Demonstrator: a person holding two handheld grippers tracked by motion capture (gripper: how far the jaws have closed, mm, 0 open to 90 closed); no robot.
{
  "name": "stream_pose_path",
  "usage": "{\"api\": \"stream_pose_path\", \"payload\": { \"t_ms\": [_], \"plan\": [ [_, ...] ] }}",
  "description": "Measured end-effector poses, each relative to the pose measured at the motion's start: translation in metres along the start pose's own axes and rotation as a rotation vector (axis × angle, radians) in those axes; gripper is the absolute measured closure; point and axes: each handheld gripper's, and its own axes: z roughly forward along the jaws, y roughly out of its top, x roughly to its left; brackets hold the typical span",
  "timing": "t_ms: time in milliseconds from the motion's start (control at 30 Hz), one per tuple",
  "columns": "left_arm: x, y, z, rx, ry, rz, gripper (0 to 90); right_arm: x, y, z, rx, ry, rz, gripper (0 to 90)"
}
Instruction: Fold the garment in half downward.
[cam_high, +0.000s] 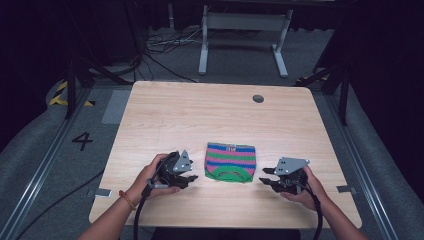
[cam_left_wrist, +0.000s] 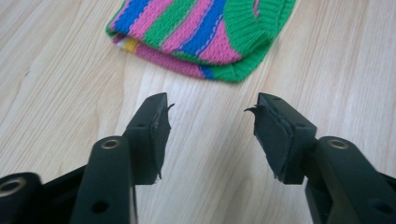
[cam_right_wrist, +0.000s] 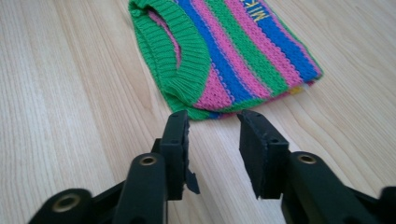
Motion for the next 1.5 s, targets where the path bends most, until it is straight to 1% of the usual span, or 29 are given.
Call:
{"api": "stream_pose_path", "payload": {
  "t_ms": [100,167,200,267,333,367,400,433,500,600,700,767,867,1000,1067,1133,1233,1267,1300,1367,1433,1500],
  "plan": [
    [0.0,-0.004,-0.003,0.004,0.004,-0.009,43.7,-0.001,-0.002,-0.004,0.006,-0.011,0.006,59.0],
    [0.001,-0.008,-0.006,0.012,0.008,-0.01,41.8,-0.003,-0.006,-0.008,0.011,-0.029,0.013,54.5],
    [0.002,-0.011,-0.008,0.018,0.008,-0.015,40.9,-0.003,-0.008,-0.01,0.013,-0.035,0.024,53.1],
    [0.002,-0.014,-0.009,0.024,0.007,-0.017,39.7,-0.005,-0.01,-0.012,0.017,-0.041,0.029,51.6],
    [0.003,-0.018,-0.011,0.035,0.013,-0.017,37.3,-0.007,-0.015,-0.016,0.022,-0.057,0.041,48.7],
    [0.003,-0.022,-0.013,0.044,0.014,-0.018,36.0,-0.008,-0.017,-0.017,0.023,-0.059,0.046,47.9],
    [0.003,-0.022,-0.013,0.044,0.014,-0.018,34.3,-0.008,-0.017,-0.017,0.023,-0.059,0.046,47.9],
    [0.003,-0.026,-0.015,0.047,0.02,-0.027,34.3,-0.009,-0.02,-0.02,0.03,-0.067,0.053,45.6],
    [0.005,-0.032,-0.019,0.047,0.02,-0.044,30.9,-0.011,-0.026,-0.023,0.034,-0.077,0.061,43.6],
    [0.008,-0.042,-0.025,0.056,0.039,-0.065,27.4,-0.013,-0.033,-0.029,0.034,-0.092,0.081,40.6],
    [0.01,-0.053,-0.031,0.05,0.05,-0.093,26.5,-0.016,-0.04,-0.033,0.035,-0.106,0.1,38.5],
    [0.012,-0.058,-0.033,0.047,0.051,-0.105,25.8,-0.017,-0.045,-0.036,0.036,-0.116,0.109,36.5],
    [0.014,-0.067,-0.037,0.055,0.068,-0.127,25.6,-0.019,-0.053,-0.04,0.034,-0.133,0.135,33.4],
    [0.016,-0.077,-0.041,0.054,0.074,-0.151,24.9,-0.022,-0.063,-0.045,0.038,-0.155,0.158,31.9],
    [0.017,-0.083,-0.042,0.058,0.072,-0.161,24.1,-0.024,-0.068,-0.047,0.042,-0.177,0.178,30.0],
    [0.018,-0.089,-0.044,0.056,0.077,-0.176,23.7,-0.025,-0.074,-0.05,0.045,-0.185,0.189,29.6],
    [0.02,-0.097,-0.047,0.045,0.083,-0.204,23.0,-0.027,-0.083,-0.054,0.04,-0.192,0.221,28.4],
    [0.02,-0.097,-0.047,0.045,0.083,-0.204,22.9,-0.027,-0.083,-0.054,0.04,-0.192,0.221,28.4],
    [0.021,-0.1,-0.049,0.041,0.085,-0.212,22.9,-0.028,-0.091,-0.058,0.034,-0.197,0.247,27.8],
    [0.022,-0.106,-0.05,0.043,0.079,-0.23,22.5,-0.029,-0.097,-0.06,0.036,-0.209,0.265,27.7],
    [0.022,-0.11,-0.051,0.049,0.082,-0.24,22.5,-0.03,-0.103,-0.062,0.041,-0.218,0.276,27.2],
    [0.023,-0.114,-0.052,0.057,0.085,-0.251,22.5,-0.03,-0.109,-0.065,0.034,-0.225,0.299,27.2]
  ]
}}
